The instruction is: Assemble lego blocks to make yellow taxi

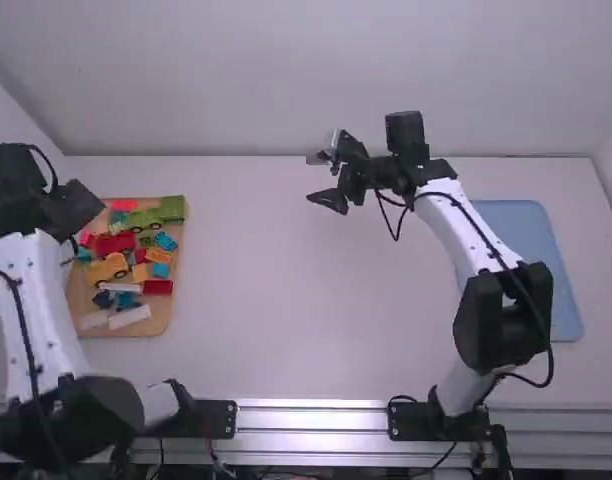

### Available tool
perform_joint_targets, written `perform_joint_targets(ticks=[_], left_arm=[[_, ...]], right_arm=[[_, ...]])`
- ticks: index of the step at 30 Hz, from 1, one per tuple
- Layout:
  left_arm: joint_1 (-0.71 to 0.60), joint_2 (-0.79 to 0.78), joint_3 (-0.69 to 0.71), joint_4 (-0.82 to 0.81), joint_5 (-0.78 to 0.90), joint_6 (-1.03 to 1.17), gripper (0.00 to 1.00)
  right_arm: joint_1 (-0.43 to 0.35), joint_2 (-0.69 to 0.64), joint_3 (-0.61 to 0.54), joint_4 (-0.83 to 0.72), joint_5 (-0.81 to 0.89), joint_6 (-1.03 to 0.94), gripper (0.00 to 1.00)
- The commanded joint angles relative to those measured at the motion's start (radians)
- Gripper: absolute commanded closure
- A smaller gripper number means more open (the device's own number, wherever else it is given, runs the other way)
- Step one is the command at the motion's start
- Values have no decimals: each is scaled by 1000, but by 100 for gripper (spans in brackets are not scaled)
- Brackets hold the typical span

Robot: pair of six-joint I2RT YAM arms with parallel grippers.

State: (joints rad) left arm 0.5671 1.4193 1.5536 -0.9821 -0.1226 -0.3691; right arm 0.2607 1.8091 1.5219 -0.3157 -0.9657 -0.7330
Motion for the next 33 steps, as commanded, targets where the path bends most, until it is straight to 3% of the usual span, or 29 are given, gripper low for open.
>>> perform_joint_targets(ticks=[1,12,21,33], left_arm=[[43,103,87,-48,82,56,1],[121,512,338,-169,82,148,1],[159,708,356,-145,81,356,1],[153,793,345,-154,80,1314,4]], right_arm=[[2,11,37,-3,-29,-5,1],[-6,10,37,-7,-28,-5,1],[2,11,37,-6,25,33,1],[2,11,37,-5,24,42,1]])
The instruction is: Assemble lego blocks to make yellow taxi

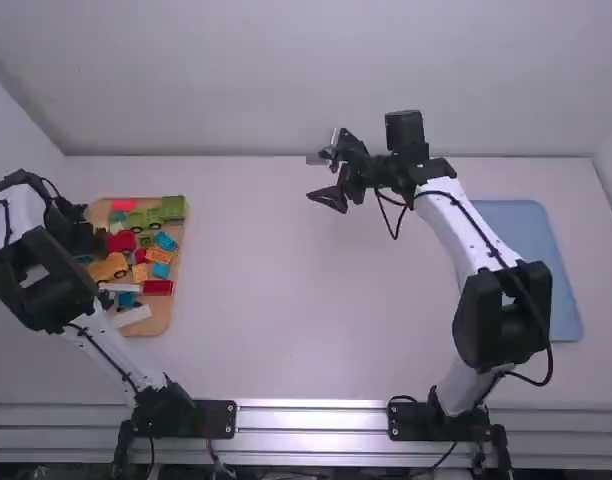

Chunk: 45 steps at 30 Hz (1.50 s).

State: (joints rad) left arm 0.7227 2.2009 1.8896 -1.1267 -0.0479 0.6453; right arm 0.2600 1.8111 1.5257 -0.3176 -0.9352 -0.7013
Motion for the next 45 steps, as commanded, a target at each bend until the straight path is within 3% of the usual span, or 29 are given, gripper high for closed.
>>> perform_joint_targets(ticks=[1,3,8,13,16,23,36,40,43,45], left_arm=[[-3,11,7,-37,4,444,10],[-3,11,8,-64,5,544,15],[-3,11,7,-98,-1,720,13],[-3,12,-1,-56,-40,766,1],[-3,12,-36,-19,-61,831,0],[-3,12,-161,146,-127,915,7],[10,12,-254,244,-46,986,13],[13,12,-294,297,-50,986,19],[8,12,-314,329,-59,985,29],[9,12,-319,334,-74,984,42]], right_arm=[[3,9,33,0,-3,33,1],[2,9,33,0,-2,46,1],[3,9,33,16,-7,48,1],[11,8,33,52,-6,109,1],[24,8,33,53,-6,107,1],[62,8,33,79,24,100,1],[81,8,33,124,22,104,1],[81,8,33,120,20,103,1],[81,9,33,119,20,103,1],[81,8,33,119,19,104,1]])
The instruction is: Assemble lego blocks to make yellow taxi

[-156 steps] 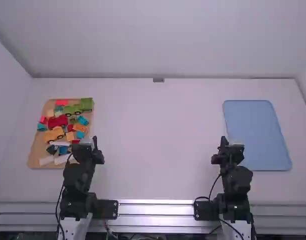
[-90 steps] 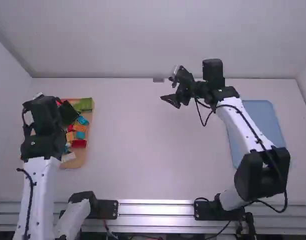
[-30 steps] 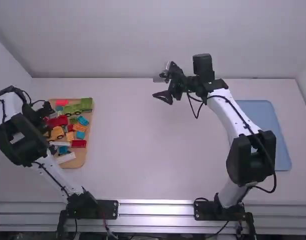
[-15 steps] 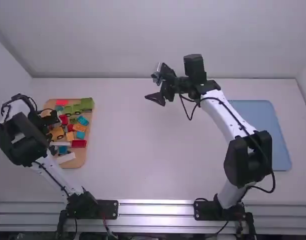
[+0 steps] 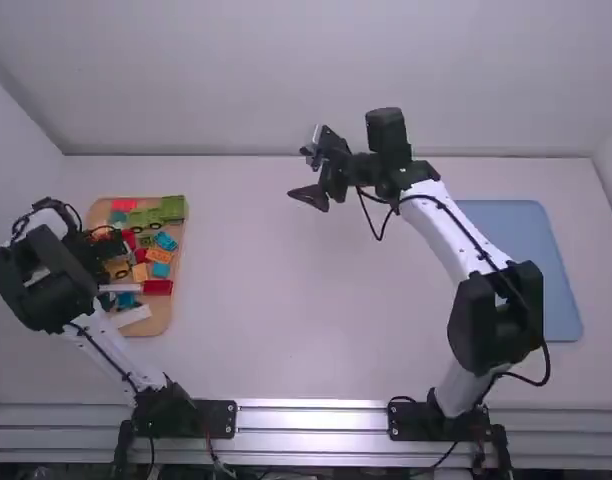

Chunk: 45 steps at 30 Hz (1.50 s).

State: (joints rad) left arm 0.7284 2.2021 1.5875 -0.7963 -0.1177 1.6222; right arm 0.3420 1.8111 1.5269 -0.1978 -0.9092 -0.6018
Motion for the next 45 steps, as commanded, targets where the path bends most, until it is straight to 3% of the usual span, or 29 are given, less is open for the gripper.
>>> perform_joint_targets(ticks=[1,4,5,11,19,22,25,31,35,42,45], left_arm=[[3,11,-16,8,-6,6,46],[-5,11,4,0,-3,-21,62],[-8,11,14,-3,-4,-38,63],[-35,10,164,-116,-23,-181,61],[-154,10,536,-505,68,-444,57],[-243,10,662,-687,136,-494,72],[-319,10,712,-769,187,-527,78],[-500,10,684,-776,214,-560,87],[-635,10,597,-660,204,-644,98],[-842,8,412,-469,214,-706,98],[-958,-8,297,-355,124,-771,98]], right_arm=[[-1,9,32,-2,-6,4,1],[-1,8,32,-12,-6,3,1],[-2,8,32,-14,-6,3,1],[-9,8,32,-27,-7,4,1],[-9,8,32,-26,-6,3,1],[-9,8,32,-26,-6,3,1],[-10,8,32,-27,-6,3,1],[-39,8,32,-27,-7,3,1],[-85,1,32,-51,-57,4,1],[-187,-29,32,-111,-197,-5,1],[-240,-57,32,-155,-195,-7,1]])
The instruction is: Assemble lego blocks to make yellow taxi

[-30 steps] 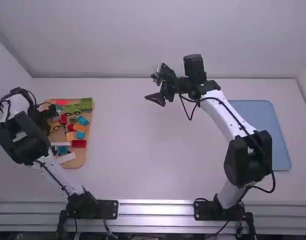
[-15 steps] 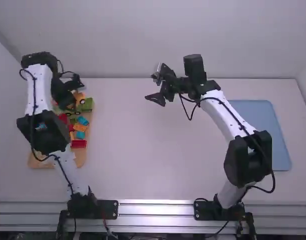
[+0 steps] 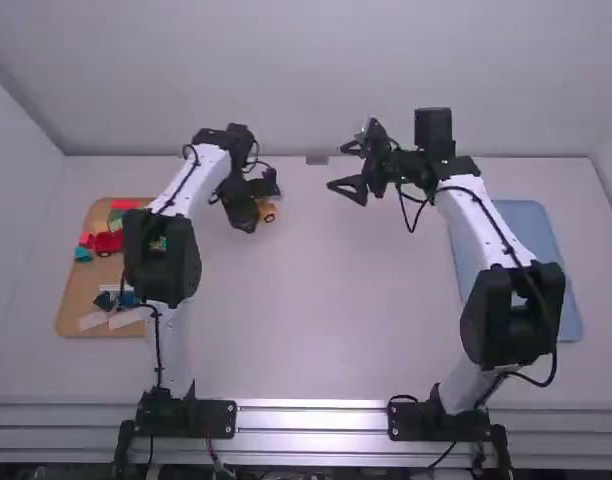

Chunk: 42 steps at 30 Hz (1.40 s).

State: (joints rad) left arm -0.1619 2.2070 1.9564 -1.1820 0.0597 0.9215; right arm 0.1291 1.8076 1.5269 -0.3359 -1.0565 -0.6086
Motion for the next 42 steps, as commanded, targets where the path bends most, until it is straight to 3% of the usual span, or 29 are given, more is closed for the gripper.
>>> perform_joint_targets(ticks=[1,6,15,23,35,37,39,41,42], left_arm=[[-80,-15,-85,39,-53,-69,98],[-243,-30,-227,124,22,-8,98],[-377,-34,-345,228,25,-69,98],[-472,-35,-440,327,-131,-132,98],[-500,-88,-459,319,-128,-173,98],[-499,-103,-459,318,-125,-173,93],[-500,-111,-459,315,-125,-168,81],[-500,-111,-462,308,-124,-158,79],[-499,-111,-467,309,-122,-145,69]], right_arm=[[-31,-57,32,-22,-47,0,1],[-65,-106,32,-125,-44,-28,1],[-58,-222,32,-451,-39,-388,1],[-35,-231,32,-458,-21,-383,1],[-38,-232,32,-457,-24,-385,1],[-36,-231,32,-454,-24,-384,1],[-38,-231,32,-454,-28,-386,1],[-44,-232,32,-453,-28,-386,1],[-44,-232,32,-452,-28,-386,1]])
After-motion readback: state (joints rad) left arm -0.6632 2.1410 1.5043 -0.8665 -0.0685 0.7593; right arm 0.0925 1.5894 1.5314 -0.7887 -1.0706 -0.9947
